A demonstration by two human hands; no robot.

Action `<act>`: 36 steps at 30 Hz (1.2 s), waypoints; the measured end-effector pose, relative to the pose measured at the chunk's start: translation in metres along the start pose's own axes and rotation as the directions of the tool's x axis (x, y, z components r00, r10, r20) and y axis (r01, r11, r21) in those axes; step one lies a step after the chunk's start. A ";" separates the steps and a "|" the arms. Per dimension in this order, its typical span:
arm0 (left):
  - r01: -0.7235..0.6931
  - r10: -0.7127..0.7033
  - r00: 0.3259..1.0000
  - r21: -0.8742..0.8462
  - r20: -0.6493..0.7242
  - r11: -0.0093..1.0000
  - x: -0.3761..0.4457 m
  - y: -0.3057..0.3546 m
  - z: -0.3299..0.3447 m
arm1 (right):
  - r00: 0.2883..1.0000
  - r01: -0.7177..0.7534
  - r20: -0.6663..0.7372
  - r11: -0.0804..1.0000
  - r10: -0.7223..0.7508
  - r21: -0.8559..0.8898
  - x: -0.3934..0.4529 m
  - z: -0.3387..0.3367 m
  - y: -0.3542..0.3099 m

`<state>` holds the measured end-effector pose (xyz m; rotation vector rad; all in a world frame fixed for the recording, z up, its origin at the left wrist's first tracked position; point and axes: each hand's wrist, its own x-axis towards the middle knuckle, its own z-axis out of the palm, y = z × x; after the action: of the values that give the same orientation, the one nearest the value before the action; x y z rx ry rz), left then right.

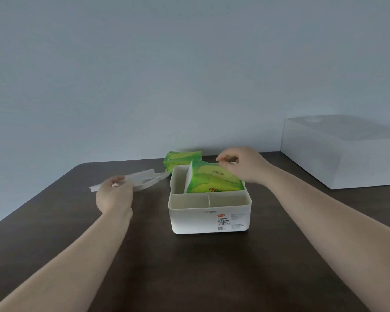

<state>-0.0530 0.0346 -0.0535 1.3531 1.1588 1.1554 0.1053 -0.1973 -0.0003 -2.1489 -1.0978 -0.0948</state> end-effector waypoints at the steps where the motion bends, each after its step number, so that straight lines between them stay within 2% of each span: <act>1: -0.044 0.044 0.999 -0.041 0.007 0.998 0.003 0.010 -0.003 | 1.000 -0.011 -0.011 1.000 0.012 0.019 0.000 -0.001 -0.001; 3: -0.108 0.120 0.989 -0.129 0.085 0.986 0.004 0.031 -0.007 | 0.999 -0.036 -0.033 0.996 0.039 0.081 0.000 -0.001 -0.005; 5: -0.143 0.184 0.955 -0.182 0.232 0.973 0.000 0.046 -0.008 | 0.994 -0.073 -0.068 0.981 0.086 0.181 0.001 0.000 -0.009; 8: -0.163 0.252 0.851 -0.224 0.460 0.961 -0.018 0.059 -0.002 | 0.976 -0.156 -0.086 0.915 0.202 0.371 0.001 0.000 -0.015; 11: -0.113 0.249 0.763 -0.256 0.596 0.960 -0.033 0.062 0.004 | 0.955 -0.228 -0.051 0.831 0.293 0.508 -0.001 -0.003 -0.019; 16: -0.079 0.196 0.649 -0.191 0.735 0.978 -0.041 0.058 0.000 | 0.908 -0.350 -0.040 0.806 0.418 0.477 -0.002 -0.010 -0.014; 20: -0.057 0.164 0.546 -0.159 0.821 0.986 -0.043 0.051 -0.002 | 0.903 -0.357 -0.064 0.824 0.426 0.441 -0.004 -0.008 -0.005; 23: -0.156 0.150 0.507 -0.081 0.849 0.984 -0.047 0.048 -0.003 | 0.893 -0.402 -0.050 0.843 0.447 0.357 -0.008 -0.005 -0.001; 25: -0.285 0.168 0.518 -0.017 0.839 0.959 -0.054 0.045 -0.004 | 0.886 -0.426 -0.065 0.862 0.458 0.273 -0.010 -0.003 -0.002; 28: -0.418 0.193 0.614 0.108 0.765 0.902 -0.057 0.039 0.002 | 0.879 -0.441 -0.102 0.877 0.465 0.191 -0.013 0.000 -0.001; 36: -0.371 0.139 0.729 0.217 0.670 0.903 -0.050 0.027 0.016 | 0.861 -0.489 -0.110 0.868 0.496 0.085 -0.010 0.009 0.006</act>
<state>-0.0405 -0.0188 -0.0312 2.0303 0.6761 0.5732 0.1012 -0.2009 -0.0144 -2.2714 -0.4439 0.0336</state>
